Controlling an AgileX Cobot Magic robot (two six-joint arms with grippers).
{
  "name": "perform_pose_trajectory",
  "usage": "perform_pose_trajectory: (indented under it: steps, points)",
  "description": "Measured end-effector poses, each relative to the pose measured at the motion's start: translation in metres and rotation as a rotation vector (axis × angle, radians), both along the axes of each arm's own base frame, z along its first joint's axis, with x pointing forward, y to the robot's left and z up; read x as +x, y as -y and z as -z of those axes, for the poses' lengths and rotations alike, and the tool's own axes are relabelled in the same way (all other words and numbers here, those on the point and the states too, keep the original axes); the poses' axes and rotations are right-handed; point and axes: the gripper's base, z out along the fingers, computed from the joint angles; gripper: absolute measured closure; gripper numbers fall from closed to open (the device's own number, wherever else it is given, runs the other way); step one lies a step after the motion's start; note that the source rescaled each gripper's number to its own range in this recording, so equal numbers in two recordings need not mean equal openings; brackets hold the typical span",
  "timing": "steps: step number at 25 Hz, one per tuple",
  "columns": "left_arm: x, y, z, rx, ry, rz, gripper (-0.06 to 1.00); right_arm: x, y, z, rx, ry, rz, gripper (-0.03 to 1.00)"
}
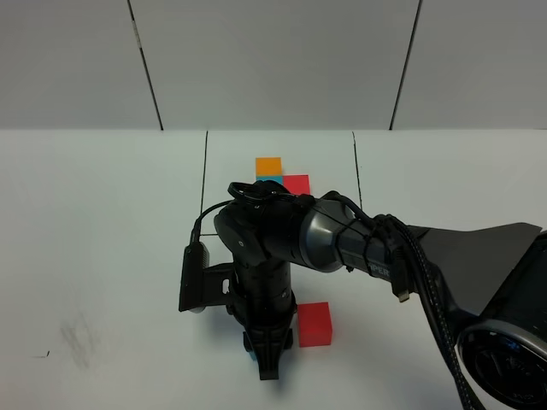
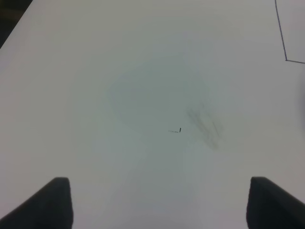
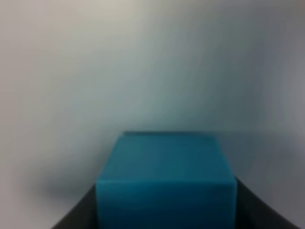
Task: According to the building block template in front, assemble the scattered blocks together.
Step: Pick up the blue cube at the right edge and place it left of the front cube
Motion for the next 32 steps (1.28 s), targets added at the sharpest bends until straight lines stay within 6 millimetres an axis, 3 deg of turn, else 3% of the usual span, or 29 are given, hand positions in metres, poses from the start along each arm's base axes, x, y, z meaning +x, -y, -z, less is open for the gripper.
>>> perform_pose_trajectory:
  steps: [13, 21, 32]
  points:
    - [0.000, 0.000, 0.000, 0.000, 0.000, 0.000, 0.13, 0.004, -0.001, 0.000, 0.021, 0.038, -0.037, 0.96]
    - [0.000, 0.000, 0.000, 0.000, 0.000, 0.000, 0.13, 0.020, 0.015, 0.000, 0.007, 0.031, 0.015, 0.96]
    - [0.000, 0.000, 0.000, 0.000, 0.000, 0.000, 0.13, 0.015, 0.014, 0.000, 0.032, -0.031, 0.025, 0.96]
